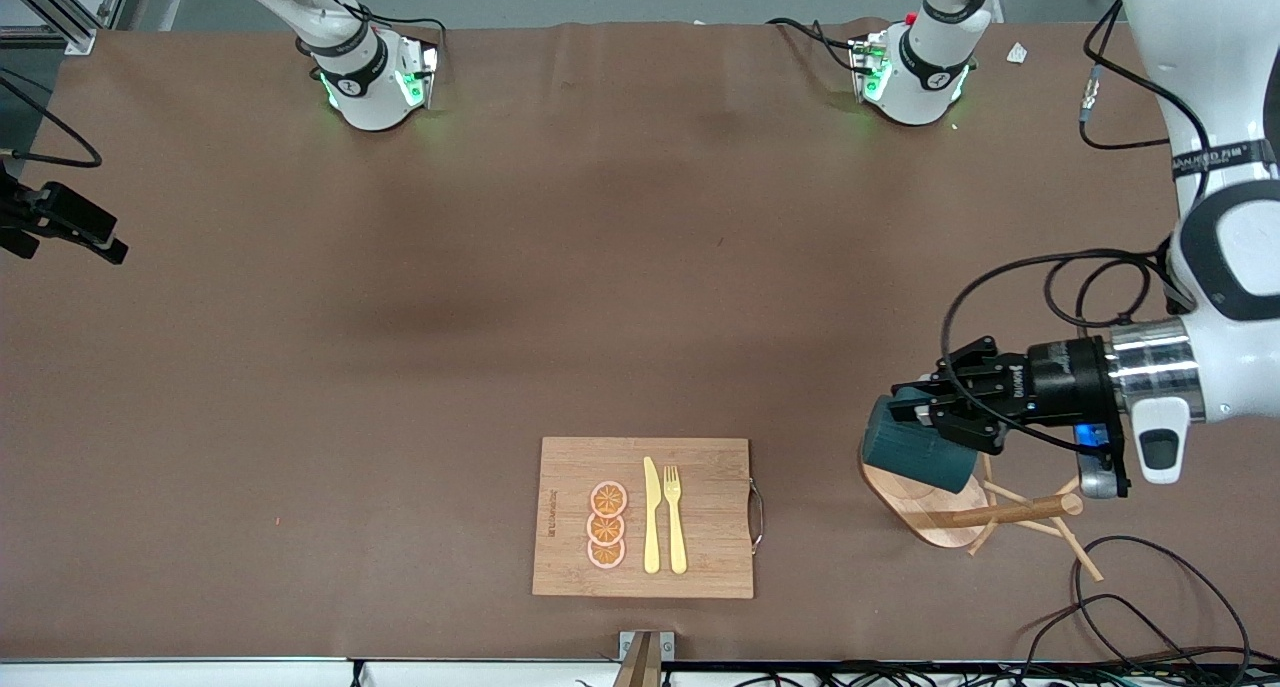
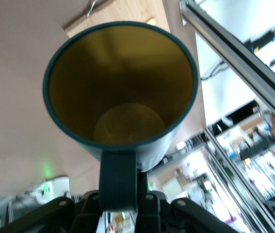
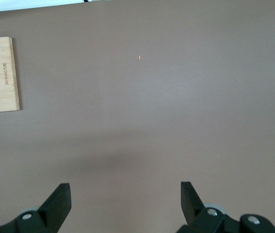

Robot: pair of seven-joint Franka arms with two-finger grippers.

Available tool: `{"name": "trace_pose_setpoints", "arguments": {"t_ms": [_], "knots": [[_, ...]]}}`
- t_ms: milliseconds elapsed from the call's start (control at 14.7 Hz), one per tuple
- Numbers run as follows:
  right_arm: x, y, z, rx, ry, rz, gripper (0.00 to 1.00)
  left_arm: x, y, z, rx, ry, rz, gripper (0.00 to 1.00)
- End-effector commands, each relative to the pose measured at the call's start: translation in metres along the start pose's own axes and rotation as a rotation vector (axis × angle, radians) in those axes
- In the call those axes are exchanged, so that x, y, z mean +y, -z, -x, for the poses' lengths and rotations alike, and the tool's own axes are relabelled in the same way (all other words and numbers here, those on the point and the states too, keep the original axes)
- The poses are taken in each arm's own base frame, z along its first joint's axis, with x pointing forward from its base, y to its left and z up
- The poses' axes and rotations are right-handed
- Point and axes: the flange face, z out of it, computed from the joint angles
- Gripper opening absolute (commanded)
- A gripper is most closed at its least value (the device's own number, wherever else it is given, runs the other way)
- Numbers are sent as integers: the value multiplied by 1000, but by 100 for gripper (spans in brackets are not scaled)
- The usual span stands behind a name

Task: Pass cup and hang on rack
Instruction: 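Align the mug opening over a rack peg with the left gripper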

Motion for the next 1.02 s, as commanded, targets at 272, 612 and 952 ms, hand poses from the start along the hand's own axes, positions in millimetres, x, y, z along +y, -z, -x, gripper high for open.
{"name": "trace_pose_setpoints", "arguments": {"t_ms": [272, 612, 952], "knots": [[3, 3, 4, 7, 6, 11, 100, -17, -10, -51, -74, 32, 19, 0], [2, 3, 4, 7, 8, 10, 100, -26, -2, -72, -75, 59, 38, 0], [2, 3, 4, 7, 8, 10, 100, -31, 14, -83, -68, 82, 60, 0]]}}
